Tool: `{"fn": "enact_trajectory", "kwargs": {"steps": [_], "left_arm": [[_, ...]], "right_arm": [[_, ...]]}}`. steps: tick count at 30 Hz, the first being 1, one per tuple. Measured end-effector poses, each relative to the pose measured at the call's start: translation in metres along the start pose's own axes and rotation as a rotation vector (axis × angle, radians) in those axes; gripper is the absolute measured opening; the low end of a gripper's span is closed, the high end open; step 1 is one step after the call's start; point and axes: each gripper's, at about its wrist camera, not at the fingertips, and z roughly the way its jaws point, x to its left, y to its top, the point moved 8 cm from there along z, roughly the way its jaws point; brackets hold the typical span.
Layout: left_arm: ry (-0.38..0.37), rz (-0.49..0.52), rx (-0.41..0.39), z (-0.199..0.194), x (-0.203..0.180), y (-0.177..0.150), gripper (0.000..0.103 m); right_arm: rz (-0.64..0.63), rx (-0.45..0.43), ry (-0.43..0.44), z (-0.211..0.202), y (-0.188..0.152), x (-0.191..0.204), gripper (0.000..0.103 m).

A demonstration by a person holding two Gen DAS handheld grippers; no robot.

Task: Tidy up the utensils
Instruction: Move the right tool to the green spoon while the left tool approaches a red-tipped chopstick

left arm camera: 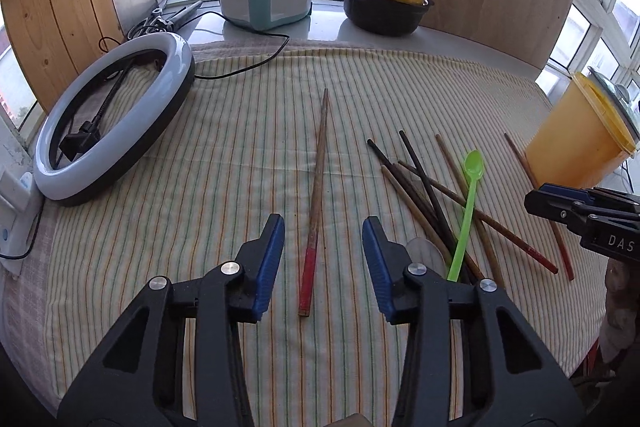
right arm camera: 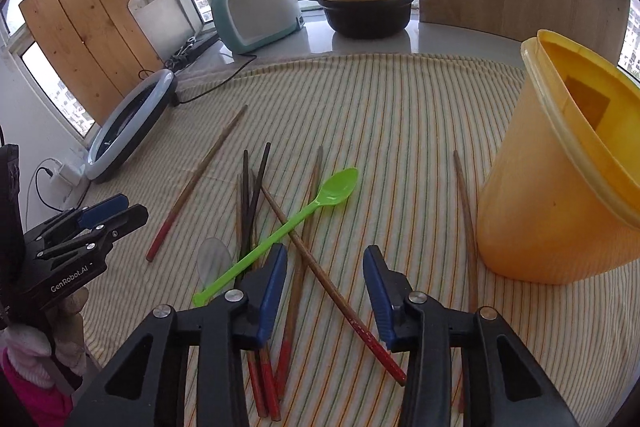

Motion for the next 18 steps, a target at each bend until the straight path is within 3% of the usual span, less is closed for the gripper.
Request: {"fn": "enact_trajectory", "kwargs": {"steps": [5, 18], "left_arm": [[-0.011, -0.004, 0.021, 0.015, 0.002, 0.008, 0.031], [-0.045, -0.028, 0.063, 0.041, 0.004, 0.020, 0.028]], "right_arm": [[0.105, 0.067, 0.028, 0.028, 0.017, -0.009, 0.032], [0.176, 0.109, -0.027, 0.059, 0.044, -0.015, 0.027]]}}
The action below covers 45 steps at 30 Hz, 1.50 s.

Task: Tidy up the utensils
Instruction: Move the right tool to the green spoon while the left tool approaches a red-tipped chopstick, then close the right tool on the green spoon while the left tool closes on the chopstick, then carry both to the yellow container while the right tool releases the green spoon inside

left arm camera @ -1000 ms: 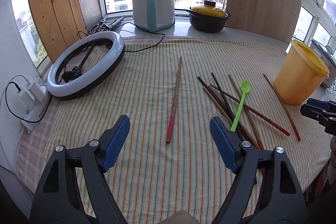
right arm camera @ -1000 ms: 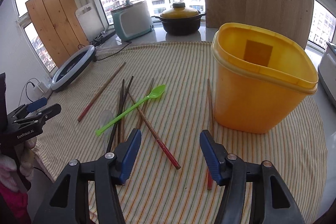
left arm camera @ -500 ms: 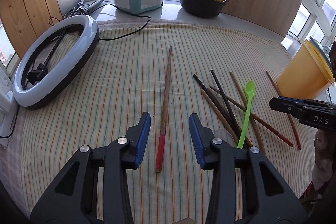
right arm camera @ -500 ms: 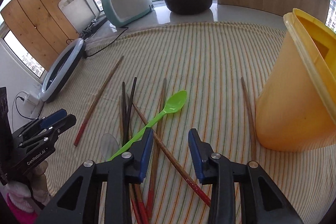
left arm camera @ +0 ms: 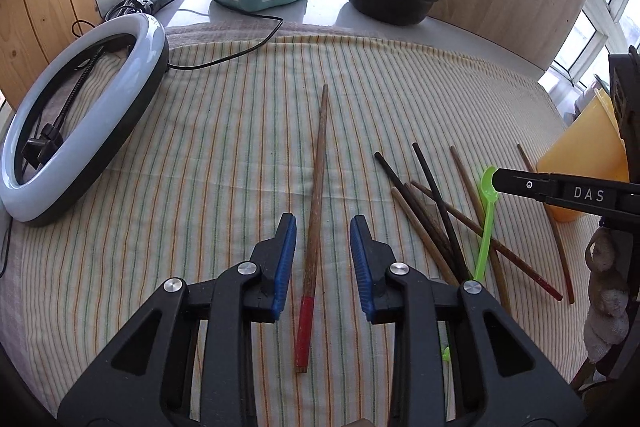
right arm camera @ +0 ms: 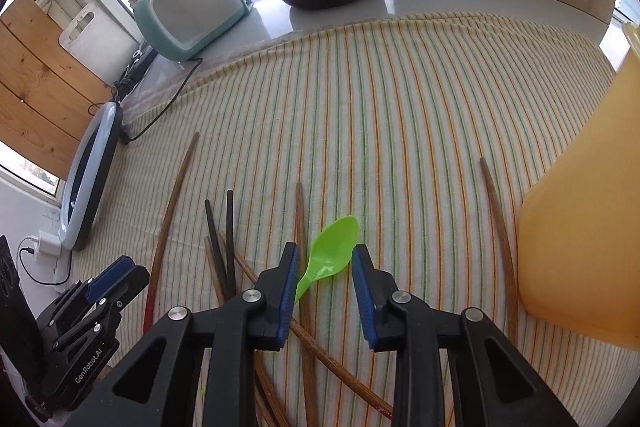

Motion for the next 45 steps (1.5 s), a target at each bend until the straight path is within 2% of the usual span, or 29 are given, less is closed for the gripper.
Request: {"fn": "enact_trajectory", "kwargs": {"steps": [3, 9, 17, 20, 28, 30, 32, 38, 45], "left_arm": [[-0.009, -0.001, 0.001, 0.002, 0.000, 0.005, 0.028], [-0.024, 0.006, 0.023, 0.013, -0.003, 0.011, 0.027], [-0.035, -0.008, 0.053, 0.028, -0.002, 0.019, 0.024], [-0.027, -0.013, 0.061, 0.032, 0.000, 0.023, 0.024], [-0.008, -0.005, 0.095, 0.045, 0.002, 0.034, 0.023], [0.000, 0.003, 0.107, 0.050, 0.002, 0.034, 0.007], [0.008, 0.004, 0.107, 0.054, 0.003, 0.033, 0.005], [-0.006, -0.009, 0.090, 0.051, 0.006, 0.033, 0.004], [-0.066, -0.045, 0.053, 0.033, 0.008, 0.036, 0.004]], "right_arm": [[0.019, 0.001, -0.019, 0.005, 0.002, -0.004, 0.027], [0.063, 0.016, 0.008, 0.014, 0.003, -0.008, 0.027], [0.083, 0.015, 0.005, 0.020, 0.003, -0.013, 0.006], [0.076, 0.014, 0.004, 0.021, 0.004, -0.012, 0.003], [0.078, 0.013, 0.040, 0.018, 0.007, -0.009, 0.000], [0.074, 0.005, 0.050, 0.014, 0.008, -0.007, 0.000], [0.064, -0.005, 0.053, 0.010, 0.009, -0.007, 0.000], [0.057, -0.017, 0.057, 0.005, 0.011, -0.005, 0.000], [0.009, -0.065, 0.074, -0.016, 0.013, 0.006, 0.000]]}}
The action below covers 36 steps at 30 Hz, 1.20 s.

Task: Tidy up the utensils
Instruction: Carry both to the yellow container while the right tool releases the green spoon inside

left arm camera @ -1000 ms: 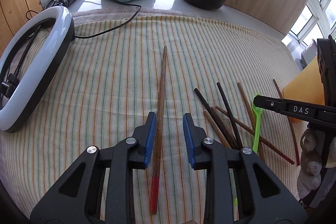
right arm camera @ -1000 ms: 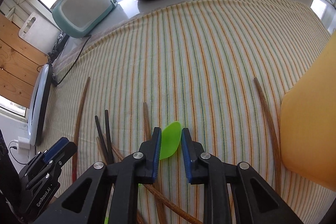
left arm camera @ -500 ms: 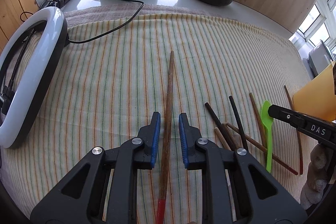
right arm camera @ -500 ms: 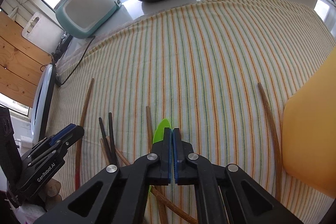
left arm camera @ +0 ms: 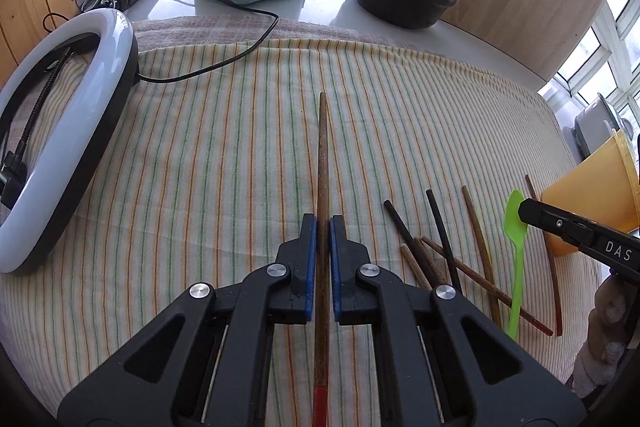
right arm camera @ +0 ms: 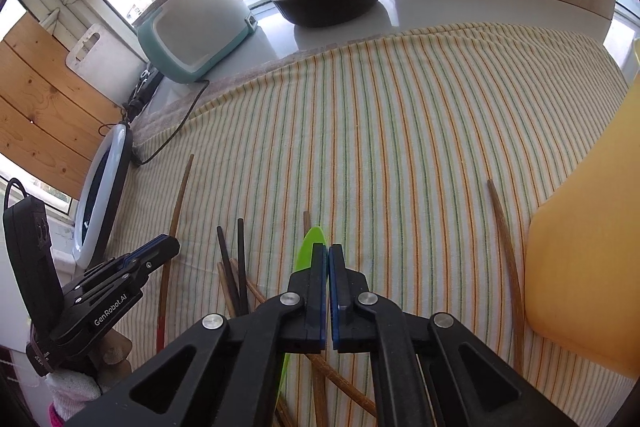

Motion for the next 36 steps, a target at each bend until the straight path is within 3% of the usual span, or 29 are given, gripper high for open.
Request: {"fn": "enact_trajectory", "kwargs": {"steps": [7, 13, 25, 36], "left_arm": [[-0.046, -0.026, -0.053, -0.027, -0.001, 0.001, 0.004], [-0.108, 0.003, -0.122, -0.059, -0.027, 0.008, 0.004], [-0.236, 0.050, -0.244, -0.103, -0.104, 0.027, 0.004], [-0.367, 0.090, -0.291, -0.117, -0.189, 0.057, 0.004]], "right_arm": [[-0.051, -0.068, 0.014, -0.027, 0.002, 0.008, 0.000], [-0.110, -0.157, 0.003, -0.062, 0.007, 0.014, 0.000], [-0.098, -0.295, 0.020, -0.132, 0.023, -0.012, 0.000], [-0.092, -0.414, -0.015, -0.195, 0.050, -0.041, 0.000]]}}
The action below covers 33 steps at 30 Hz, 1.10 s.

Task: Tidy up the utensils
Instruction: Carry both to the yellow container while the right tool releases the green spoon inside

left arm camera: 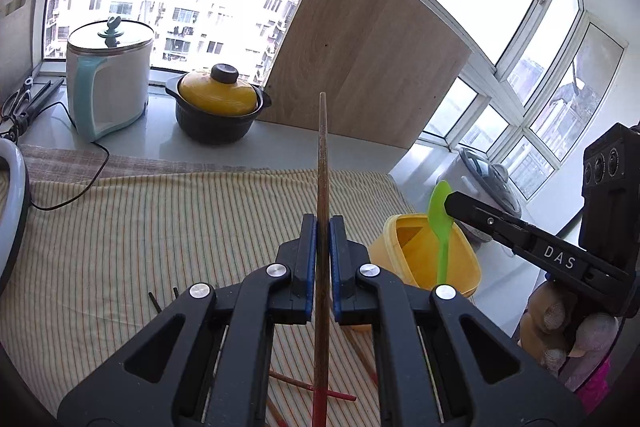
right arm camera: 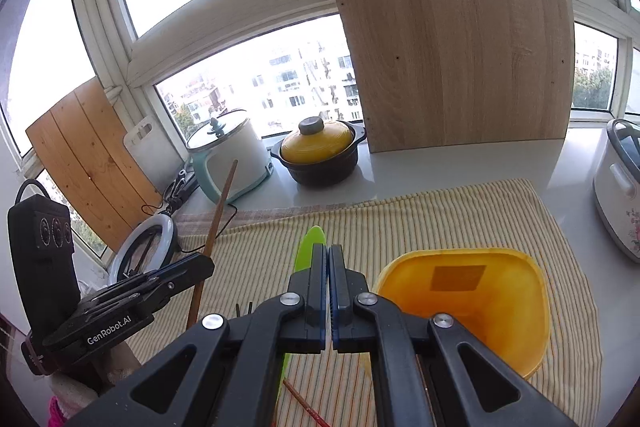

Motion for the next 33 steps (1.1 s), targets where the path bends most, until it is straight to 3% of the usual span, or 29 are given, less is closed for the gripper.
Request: {"fn": "enact_trajectory", "kwargs": {"steps": [15, 25, 33], "left_arm": [[-0.136, 0.020, 0.004, 0.060, -0.083, 0.026, 0.004], [-0.148, 0.022, 0.000, 0.103, -0.102, 0.035, 0.004], [-0.111, 0.047, 0.009, 0.122, -0.100, 0.028, 0.004]], "right_arm": [[0.046, -0.109, -0.177, -0.027, 0.048, -0.088, 0.000], [0.074, -0.144, -0.256, -0.026, 0.062, -0.128, 0.000], [0.056, -0.115, -0.277, -0.013, 0.049, -0.136, 0.000]]}}
